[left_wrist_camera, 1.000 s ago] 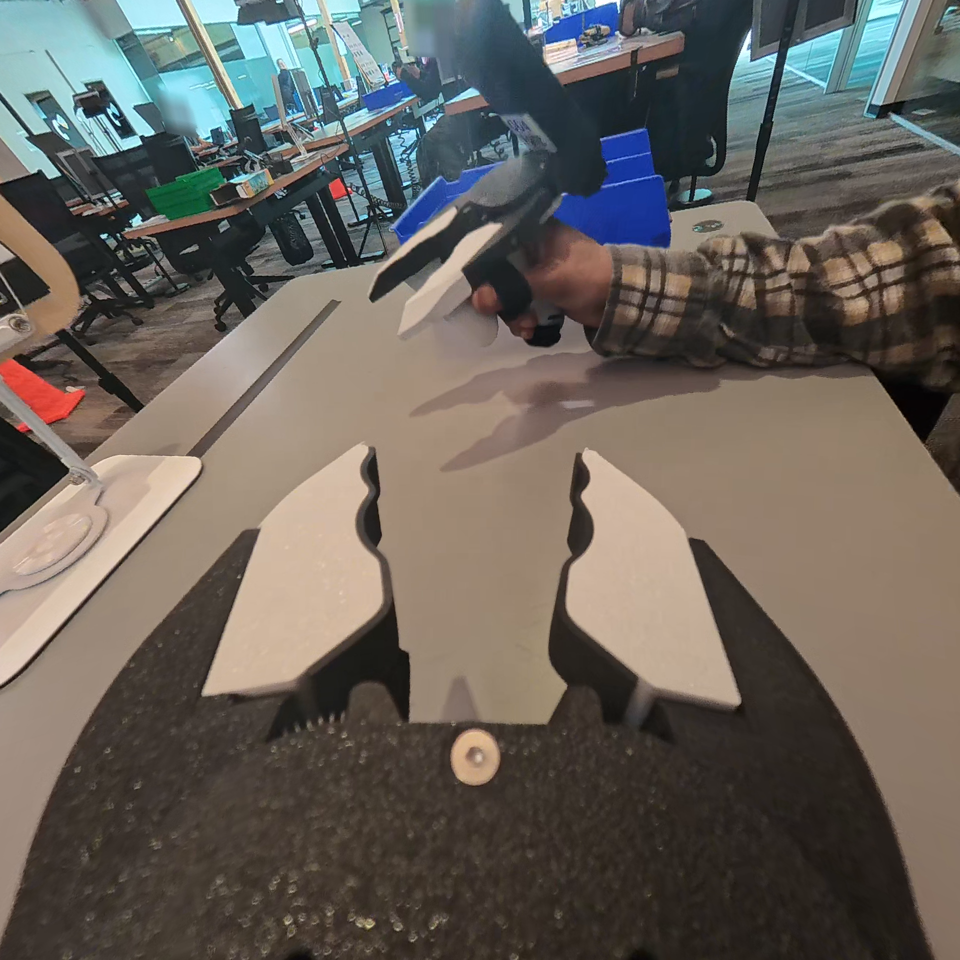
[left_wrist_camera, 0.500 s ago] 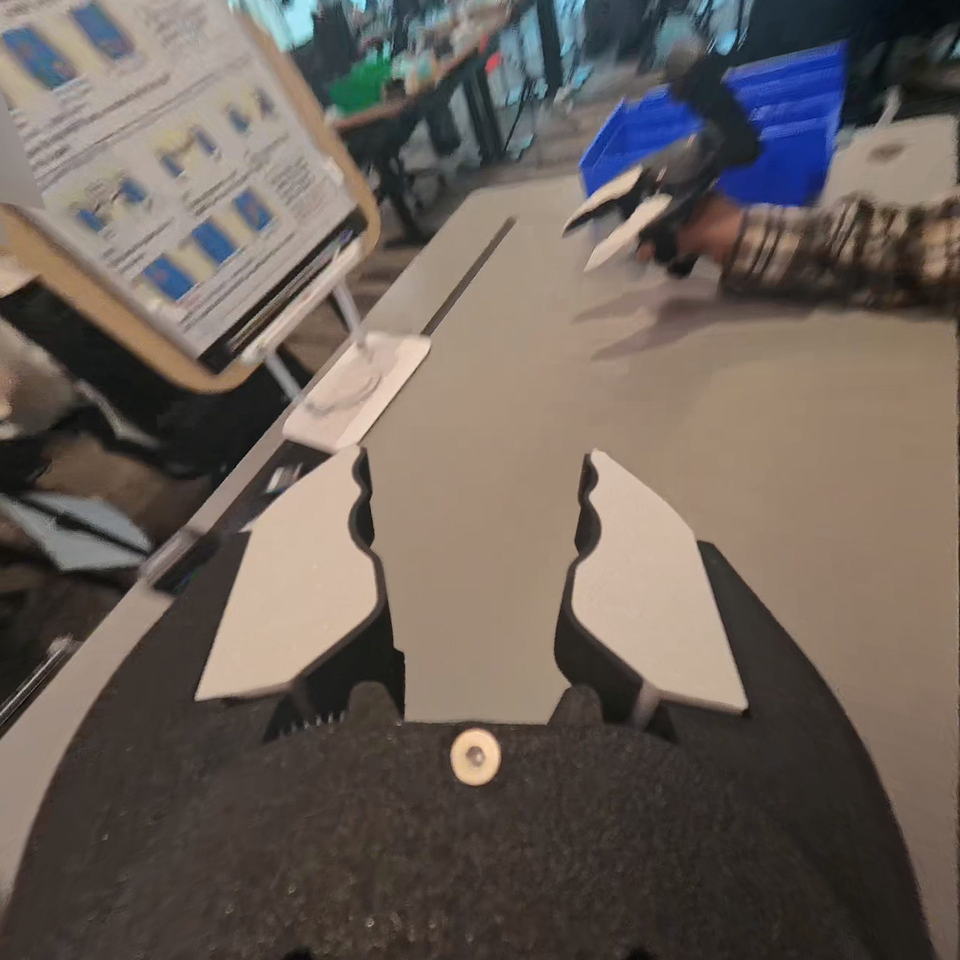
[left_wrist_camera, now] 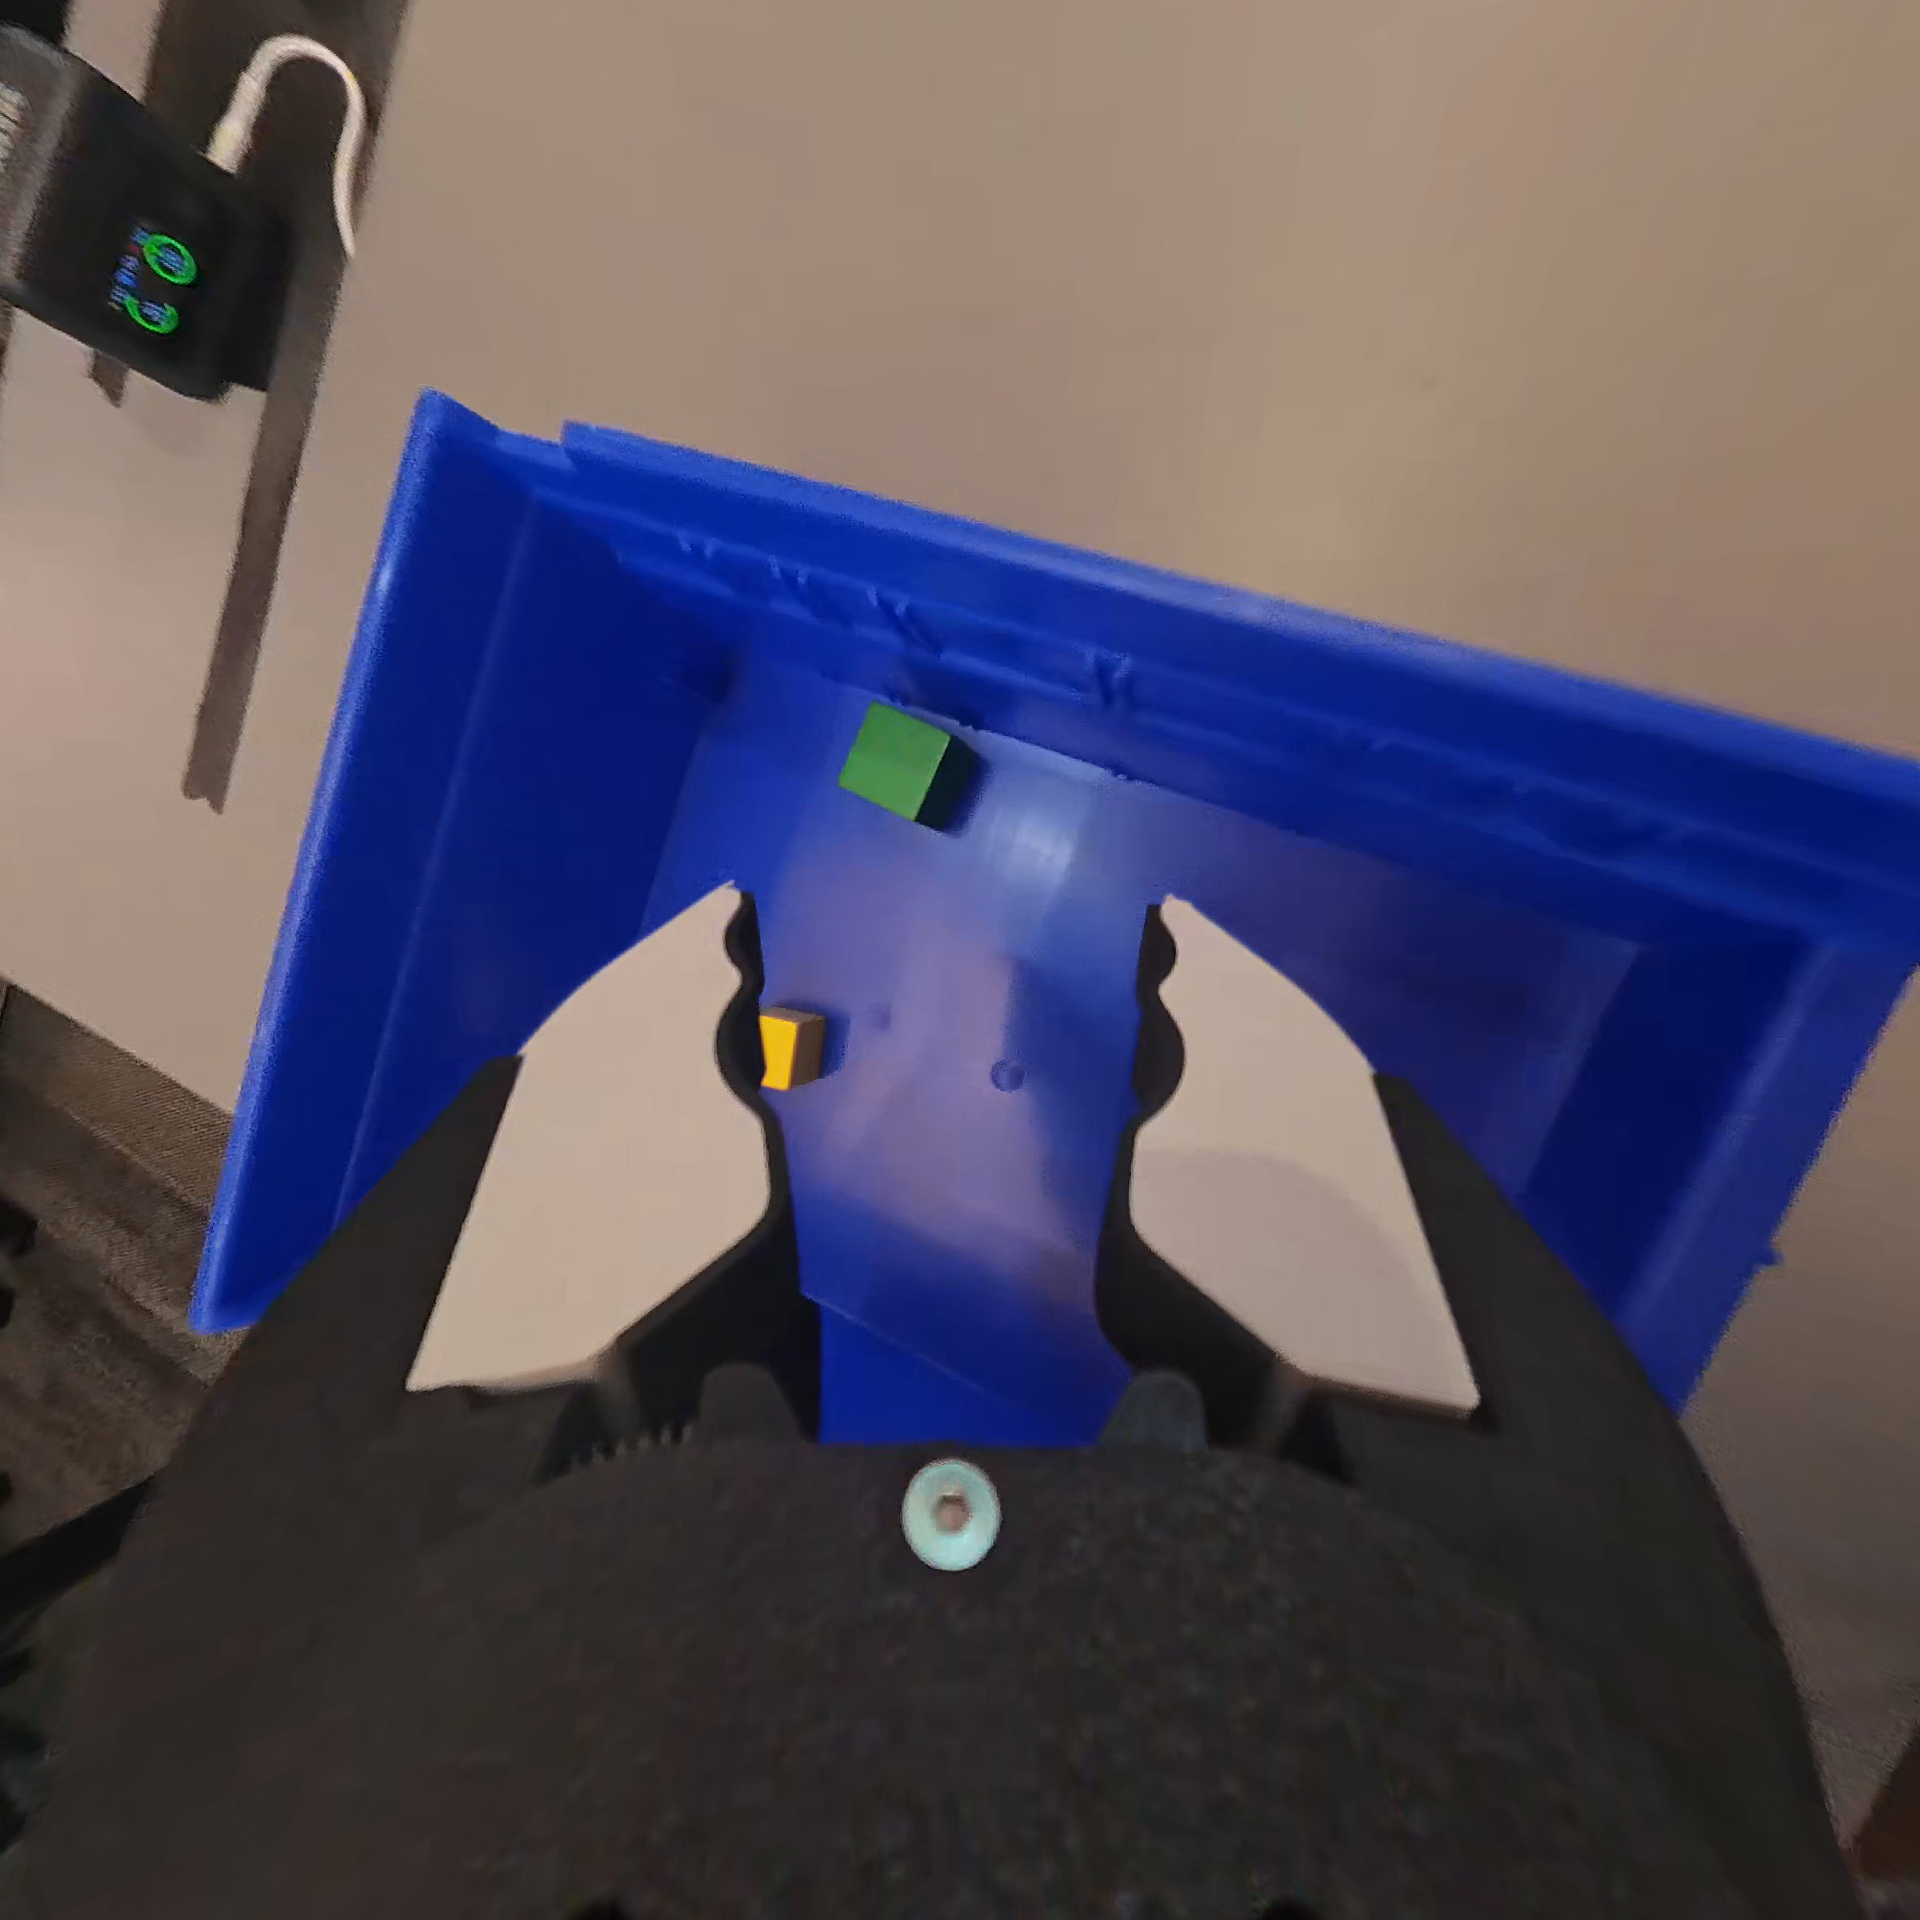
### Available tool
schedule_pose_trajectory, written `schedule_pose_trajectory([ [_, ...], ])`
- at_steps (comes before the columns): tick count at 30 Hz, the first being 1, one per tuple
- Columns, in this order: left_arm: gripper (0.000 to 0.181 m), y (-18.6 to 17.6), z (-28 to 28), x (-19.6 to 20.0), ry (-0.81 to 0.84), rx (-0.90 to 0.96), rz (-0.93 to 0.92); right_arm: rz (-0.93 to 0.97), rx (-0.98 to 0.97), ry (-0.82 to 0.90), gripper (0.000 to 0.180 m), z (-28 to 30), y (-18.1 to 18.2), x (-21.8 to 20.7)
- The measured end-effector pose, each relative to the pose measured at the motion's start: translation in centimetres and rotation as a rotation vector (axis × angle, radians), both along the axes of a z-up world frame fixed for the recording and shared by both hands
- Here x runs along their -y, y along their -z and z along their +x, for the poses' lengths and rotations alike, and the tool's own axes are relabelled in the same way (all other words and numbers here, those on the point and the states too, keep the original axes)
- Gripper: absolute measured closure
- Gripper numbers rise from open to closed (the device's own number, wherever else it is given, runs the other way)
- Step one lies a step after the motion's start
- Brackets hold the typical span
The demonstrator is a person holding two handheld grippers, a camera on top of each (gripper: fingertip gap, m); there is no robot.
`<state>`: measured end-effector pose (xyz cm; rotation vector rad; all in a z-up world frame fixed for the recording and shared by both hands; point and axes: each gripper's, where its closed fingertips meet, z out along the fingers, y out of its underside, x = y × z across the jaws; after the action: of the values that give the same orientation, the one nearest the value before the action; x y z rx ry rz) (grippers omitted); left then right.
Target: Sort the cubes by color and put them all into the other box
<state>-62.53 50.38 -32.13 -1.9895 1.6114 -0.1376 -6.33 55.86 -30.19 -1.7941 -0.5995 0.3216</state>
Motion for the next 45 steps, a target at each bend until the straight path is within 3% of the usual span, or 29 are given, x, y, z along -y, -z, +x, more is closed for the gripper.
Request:
schedule_pose_trajectory([
  [17,0.12,7.8,1.7,-3.7,0.114,-0.187,-0.142,-0.036,0.032,-0.014,0.104,-0.5,0.0,0.9],
  [18,0.122,8.1,1.9,-3.8,0.111,-0.184,-0.152,-0.035,0.028,-0.013,0.104,-0.4,0.0,1.1],
  [21,0.151,7.9,2.2,-4.2,0.099,-0.158,-0.153,-0.028,0.021,-0.007,0.104,0.1,-0.2,1.4],
  [25,0.152,7.3,1.7,-4.0,0.041,-0.137,-0.182,-0.008,0.008,-0.009,0.105,0.5,-0.7,2.0],
  [33,0.153,2.0,0.3,-4.4,-0.095,-0.043,-0.07,-0.019,-0.067,-0.028,0.106,1.0,-0.2,2.8],
  [37,0.153,-3.0,0.0,-4.5,-0.166,0.026,0.066,-0.011,-0.107,-0.038,0.106,1.2,-1.0,3.4],
  [41,0.153,-10.7,4.1,-3.5,-0.148,0.24,0.25,-0.016,-0.195,-0.07,0.105,0.7,-2.4,4.0],
  [45,0.153,-17.1,12.6,-1.0,-0.026,0.477,0.405,-0.066,-0.354,-0.152,0.103,-1.3,-4.4,5.0],
])
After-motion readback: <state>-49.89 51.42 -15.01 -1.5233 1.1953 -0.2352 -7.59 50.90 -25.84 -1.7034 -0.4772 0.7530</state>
